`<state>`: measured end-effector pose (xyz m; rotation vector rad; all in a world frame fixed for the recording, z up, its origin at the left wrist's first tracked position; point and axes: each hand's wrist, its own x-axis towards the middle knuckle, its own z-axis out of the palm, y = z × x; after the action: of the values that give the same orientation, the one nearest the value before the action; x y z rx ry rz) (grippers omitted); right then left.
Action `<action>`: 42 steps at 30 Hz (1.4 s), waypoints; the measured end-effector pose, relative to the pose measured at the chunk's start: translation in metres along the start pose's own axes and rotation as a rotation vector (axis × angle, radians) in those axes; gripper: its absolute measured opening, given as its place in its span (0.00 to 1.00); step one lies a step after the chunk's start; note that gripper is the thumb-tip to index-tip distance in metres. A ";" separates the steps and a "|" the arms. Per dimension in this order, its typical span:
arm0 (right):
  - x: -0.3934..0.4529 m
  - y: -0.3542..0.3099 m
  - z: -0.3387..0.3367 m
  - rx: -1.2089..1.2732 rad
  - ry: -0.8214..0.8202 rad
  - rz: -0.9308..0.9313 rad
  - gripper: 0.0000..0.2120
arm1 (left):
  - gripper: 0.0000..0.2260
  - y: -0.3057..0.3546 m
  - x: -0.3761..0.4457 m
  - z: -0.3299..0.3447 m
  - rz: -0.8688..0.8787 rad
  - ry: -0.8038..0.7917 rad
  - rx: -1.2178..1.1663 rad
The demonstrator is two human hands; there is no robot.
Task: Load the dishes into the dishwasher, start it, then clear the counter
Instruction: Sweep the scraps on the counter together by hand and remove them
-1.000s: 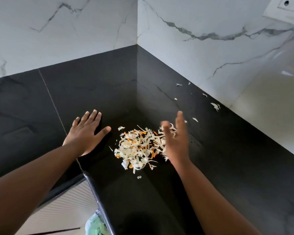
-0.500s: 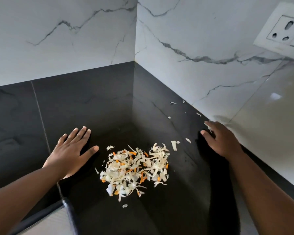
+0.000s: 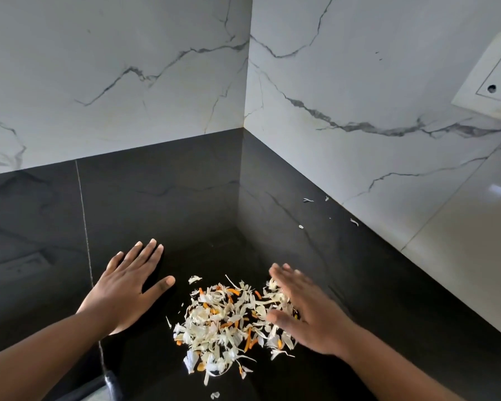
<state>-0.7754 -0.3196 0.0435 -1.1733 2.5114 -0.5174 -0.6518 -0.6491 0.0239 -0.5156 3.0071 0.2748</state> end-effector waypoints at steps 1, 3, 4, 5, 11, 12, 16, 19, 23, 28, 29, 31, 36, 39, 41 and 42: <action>0.006 -0.003 0.000 0.070 0.006 -0.010 0.44 | 0.48 0.001 0.000 0.000 -0.001 0.000 0.002; 0.029 0.013 -0.012 0.233 0.146 0.025 0.46 | 0.47 0.001 0.000 -0.001 -0.001 -0.007 0.005; 0.044 0.028 -0.023 0.246 0.252 0.054 0.46 | 0.47 0.001 0.000 -0.001 -0.002 -0.008 0.002; 0.058 0.046 -0.037 0.202 0.341 0.081 0.45 | 0.47 0.000 0.000 -0.001 -0.002 -0.007 -0.003; 0.098 0.148 -0.089 -0.178 0.440 0.328 0.46 | 0.46 0.000 0.001 -0.002 -0.011 -0.008 -0.040; 0.101 0.151 -0.084 -0.172 0.416 0.346 0.47 | 0.46 0.000 0.001 -0.002 -0.012 -0.010 -0.043; 0.109 0.126 -0.055 -0.009 0.342 0.392 0.50 | 0.46 0.000 0.001 -0.002 -0.009 -0.011 -0.035; 0.090 0.075 -0.038 -0.028 0.235 0.222 0.58 | 0.45 0.000 0.001 -0.002 -0.007 -0.017 -0.022; 0.053 0.001 -0.009 0.178 0.016 -0.049 0.47 | 0.45 0.000 0.001 -0.002 -0.006 -0.021 -0.030; 0.114 0.047 -0.045 0.451 0.533 0.143 0.34 | 0.45 0.000 0.000 -0.002 -0.009 -0.014 -0.041; 0.127 0.066 -0.059 0.388 0.568 0.213 0.34 | 0.45 0.000 0.001 -0.002 -0.008 -0.010 -0.047; 0.142 0.102 -0.079 0.271 0.583 0.344 0.31 | 0.45 0.000 0.001 -0.002 -0.008 -0.003 -0.048; 0.162 0.146 -0.082 0.223 0.570 0.427 0.26 | 0.45 0.001 0.001 -0.001 -0.016 0.003 -0.030; 0.175 0.133 -0.074 0.230 0.515 0.437 0.28 | 0.45 0.000 0.002 0.000 -0.017 0.001 -0.012; 0.183 0.116 -0.064 0.118 0.441 0.395 0.30 | 0.44 -0.001 0.002 0.000 -0.014 -0.001 -0.006; 0.183 0.104 -0.057 0.048 0.387 0.348 0.33 | 0.44 -0.001 0.001 0.001 -0.010 -0.004 -0.004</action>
<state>-0.9812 -0.3896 0.0231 -0.6391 2.9218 -0.7612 -0.6527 -0.6508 0.0229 -0.5303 3.0000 0.2813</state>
